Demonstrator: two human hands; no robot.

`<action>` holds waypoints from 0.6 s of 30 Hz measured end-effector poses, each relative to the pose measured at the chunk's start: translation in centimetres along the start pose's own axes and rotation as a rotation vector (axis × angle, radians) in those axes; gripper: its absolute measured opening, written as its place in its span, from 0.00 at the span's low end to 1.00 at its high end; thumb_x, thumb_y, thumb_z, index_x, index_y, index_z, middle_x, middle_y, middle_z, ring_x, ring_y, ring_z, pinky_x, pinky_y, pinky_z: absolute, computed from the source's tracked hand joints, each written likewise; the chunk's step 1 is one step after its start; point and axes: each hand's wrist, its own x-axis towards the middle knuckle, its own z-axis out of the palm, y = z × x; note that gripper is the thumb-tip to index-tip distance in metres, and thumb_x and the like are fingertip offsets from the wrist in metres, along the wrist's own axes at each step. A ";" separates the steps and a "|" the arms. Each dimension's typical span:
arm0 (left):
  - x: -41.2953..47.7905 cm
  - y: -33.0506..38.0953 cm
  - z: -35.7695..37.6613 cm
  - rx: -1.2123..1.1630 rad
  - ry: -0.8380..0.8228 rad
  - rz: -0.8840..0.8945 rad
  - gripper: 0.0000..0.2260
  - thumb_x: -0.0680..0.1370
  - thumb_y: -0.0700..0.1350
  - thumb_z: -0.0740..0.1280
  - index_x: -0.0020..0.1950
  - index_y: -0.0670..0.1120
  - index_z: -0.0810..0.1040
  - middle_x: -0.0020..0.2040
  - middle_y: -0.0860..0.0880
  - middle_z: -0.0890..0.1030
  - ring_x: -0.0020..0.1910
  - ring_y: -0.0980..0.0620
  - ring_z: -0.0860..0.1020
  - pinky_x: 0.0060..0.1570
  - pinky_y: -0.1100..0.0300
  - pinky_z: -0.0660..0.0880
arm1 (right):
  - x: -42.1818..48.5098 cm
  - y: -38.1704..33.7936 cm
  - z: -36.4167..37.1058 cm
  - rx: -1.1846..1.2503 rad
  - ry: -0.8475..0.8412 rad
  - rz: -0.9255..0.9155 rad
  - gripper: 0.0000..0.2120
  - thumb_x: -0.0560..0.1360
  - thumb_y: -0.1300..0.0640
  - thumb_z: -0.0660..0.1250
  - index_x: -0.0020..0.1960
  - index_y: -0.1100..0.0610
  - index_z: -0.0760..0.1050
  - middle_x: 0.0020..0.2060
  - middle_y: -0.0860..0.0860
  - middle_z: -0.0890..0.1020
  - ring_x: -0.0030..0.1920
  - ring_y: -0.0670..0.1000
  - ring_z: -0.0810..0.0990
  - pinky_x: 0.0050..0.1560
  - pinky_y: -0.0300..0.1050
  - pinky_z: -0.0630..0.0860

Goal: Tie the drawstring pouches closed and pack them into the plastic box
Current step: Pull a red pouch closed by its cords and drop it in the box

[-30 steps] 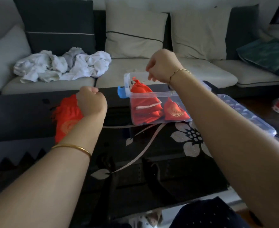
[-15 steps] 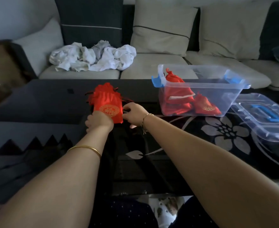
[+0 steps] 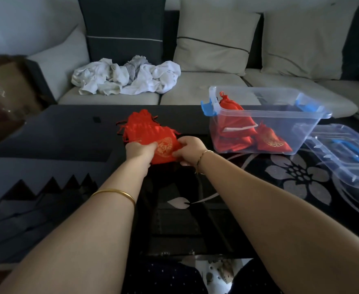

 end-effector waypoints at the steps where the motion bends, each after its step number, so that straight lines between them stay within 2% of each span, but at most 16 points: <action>1: -0.5 0.4 0.0 -0.115 -0.056 -0.068 0.21 0.75 0.46 0.70 0.65 0.42 0.71 0.58 0.46 0.78 0.52 0.46 0.77 0.45 0.55 0.73 | -0.6 0.0 -0.9 -0.012 -0.001 -0.043 0.13 0.72 0.67 0.67 0.56 0.58 0.75 0.39 0.52 0.76 0.38 0.48 0.76 0.25 0.33 0.73; 2: -0.9 0.8 0.1 -0.222 -0.119 -0.120 0.20 0.75 0.46 0.70 0.64 0.44 0.72 0.57 0.47 0.78 0.52 0.48 0.77 0.45 0.54 0.72 | -1.2 0.1 -1.9 -0.035 0.000 -0.083 0.12 0.72 0.67 0.67 0.55 0.58 0.75 0.40 0.52 0.76 0.40 0.48 0.76 0.29 0.34 0.74; 4: -1.2 1.4 0.1 -0.335 -0.218 -0.145 0.14 0.75 0.46 0.71 0.59 0.46 0.75 0.54 0.48 0.80 0.49 0.50 0.79 0.45 0.54 0.74 | -2.7 0.5 -3.7 -0.063 0.001 -0.129 0.08 0.72 0.68 0.68 0.48 0.56 0.75 0.38 0.50 0.77 0.38 0.46 0.76 0.33 0.35 0.74; 6: -1.8 2.1 0.8 -0.348 -0.292 -0.075 0.04 0.76 0.44 0.69 0.48 0.47 0.76 0.47 0.47 0.81 0.43 0.51 0.79 0.42 0.56 0.76 | -4.4 1.1 -5.6 -0.104 0.034 -0.155 0.09 0.71 0.69 0.68 0.42 0.56 0.75 0.34 0.50 0.76 0.34 0.47 0.74 0.34 0.37 0.74; 7: -2.2 2.3 1.3 -0.341 -0.326 -0.028 0.03 0.77 0.41 0.68 0.45 0.47 0.75 0.44 0.48 0.81 0.40 0.52 0.79 0.41 0.57 0.76 | -5.0 1.5 -6.3 -0.126 0.053 -0.157 0.08 0.70 0.69 0.68 0.42 0.58 0.76 0.34 0.51 0.77 0.34 0.48 0.75 0.35 0.38 0.74; 9: -3.4 2.9 2.7 -0.308 -0.394 0.046 0.06 0.77 0.38 0.66 0.42 0.47 0.74 0.41 0.48 0.80 0.39 0.52 0.78 0.40 0.57 0.75 | -6.0 2.4 -7.8 -0.107 0.110 -0.133 0.10 0.70 0.71 0.66 0.50 0.63 0.78 0.39 0.54 0.79 0.39 0.51 0.76 0.39 0.40 0.74; 12: -5.3 3.2 4.5 -0.204 -0.489 0.121 0.07 0.77 0.36 0.65 0.43 0.48 0.76 0.41 0.48 0.81 0.39 0.52 0.78 0.40 0.58 0.74 | -7.3 2.9 -10.2 0.232 0.197 -0.025 0.17 0.72 0.71 0.60 0.60 0.62 0.74 0.44 0.56 0.81 0.45 0.54 0.79 0.45 0.45 0.76; 15: -6.4 3.1 5.9 -0.131 -0.570 0.138 0.07 0.77 0.37 0.65 0.45 0.48 0.77 0.46 0.45 0.82 0.45 0.48 0.80 0.49 0.53 0.76 | -8.6 3.2 -12.3 0.527 0.225 0.026 0.19 0.74 0.69 0.58 0.63 0.59 0.70 0.48 0.57 0.84 0.50 0.55 0.82 0.57 0.54 0.75; 18: -7.3 3.1 6.4 -0.108 -0.612 0.156 0.07 0.77 0.37 0.65 0.46 0.48 0.77 0.48 0.45 0.82 0.47 0.48 0.80 0.49 0.52 0.76 | -9.2 3.4 -13.0 0.557 0.262 0.018 0.20 0.75 0.69 0.58 0.66 0.57 0.67 0.53 0.60 0.82 0.51 0.57 0.82 0.55 0.53 0.77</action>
